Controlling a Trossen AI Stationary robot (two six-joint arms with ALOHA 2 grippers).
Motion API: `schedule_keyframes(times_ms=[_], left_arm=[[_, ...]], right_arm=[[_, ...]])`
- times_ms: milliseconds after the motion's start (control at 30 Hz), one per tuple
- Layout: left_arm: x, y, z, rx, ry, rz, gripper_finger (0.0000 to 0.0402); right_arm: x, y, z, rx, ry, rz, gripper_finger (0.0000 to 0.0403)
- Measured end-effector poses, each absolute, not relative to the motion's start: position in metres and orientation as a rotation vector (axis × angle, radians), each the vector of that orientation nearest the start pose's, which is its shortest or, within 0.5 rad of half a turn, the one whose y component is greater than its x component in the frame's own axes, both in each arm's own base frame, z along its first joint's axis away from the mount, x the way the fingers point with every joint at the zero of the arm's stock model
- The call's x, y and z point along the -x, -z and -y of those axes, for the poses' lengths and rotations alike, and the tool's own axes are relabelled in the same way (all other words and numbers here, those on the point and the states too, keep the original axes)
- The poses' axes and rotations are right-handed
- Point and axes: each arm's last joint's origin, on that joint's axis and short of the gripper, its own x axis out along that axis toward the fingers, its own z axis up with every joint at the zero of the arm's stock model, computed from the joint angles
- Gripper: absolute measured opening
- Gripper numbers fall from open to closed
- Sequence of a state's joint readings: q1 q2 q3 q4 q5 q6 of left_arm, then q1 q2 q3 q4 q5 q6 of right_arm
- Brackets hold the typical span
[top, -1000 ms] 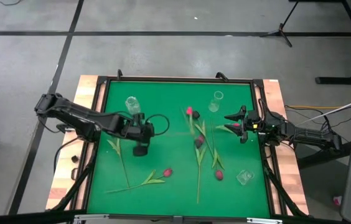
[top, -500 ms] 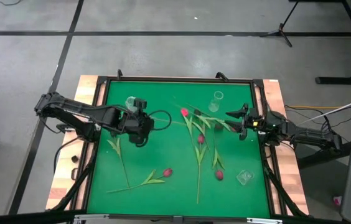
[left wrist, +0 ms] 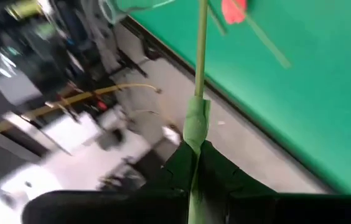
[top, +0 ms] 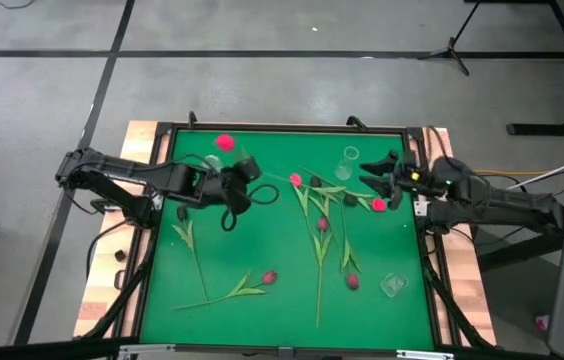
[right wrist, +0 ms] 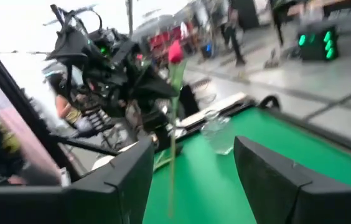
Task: Sort flowers into vase by color
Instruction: Put the left pink flower into the top right transparent vase
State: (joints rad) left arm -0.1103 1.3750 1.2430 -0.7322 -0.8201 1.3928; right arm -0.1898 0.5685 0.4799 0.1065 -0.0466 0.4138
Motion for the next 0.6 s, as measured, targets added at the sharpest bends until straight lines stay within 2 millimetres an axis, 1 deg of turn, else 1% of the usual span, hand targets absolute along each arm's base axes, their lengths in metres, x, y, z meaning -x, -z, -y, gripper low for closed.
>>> schedule_keyframes(times_ms=[67, 167, 267, 367, 467, 533, 600], left_arm=[[-0.281, -0.326, 0.007, -1.7, 0.013, -1.133, 0.0012], [-0.287, -0.331, 0.005, -1.721, 0.022, -1.06, 0.0012], [-0.29, -0.334, 0.002, -1.752, 0.054, -1.0, 0.0012], [-0.292, -0.334, 0.001, -1.792, 0.102, -0.963, 0.0012], [-0.292, -0.334, 0.001, -1.844, 0.142, -0.957, 0.0012], [-0.293, -0.335, 0.001, -1.874, 0.157, -0.954, 0.0012], [-0.293, -0.335, 0.001, -1.906, 0.182, -0.943, 0.0012]], right_arm=[[-0.162, -0.293, 0.029, -0.428, 0.114, -0.012, 0.0221], [-0.195, -0.302, 0.033, -0.441, 0.078, -0.099, 0.0221], [-0.229, -0.311, 0.039, -0.444, 0.031, -0.147, 0.0221], [-0.261, -0.317, 0.043, -0.457, -0.032, -0.2, 0.0221], [-0.286, -0.325, 0.045, -0.47, -0.112, -0.254, 0.0221], [-0.3, -0.327, 0.047, -0.468, -0.113, -0.309, 0.0221], [-0.314, -0.325, 0.05, -0.465, -0.103, -0.376, 0.0221]])
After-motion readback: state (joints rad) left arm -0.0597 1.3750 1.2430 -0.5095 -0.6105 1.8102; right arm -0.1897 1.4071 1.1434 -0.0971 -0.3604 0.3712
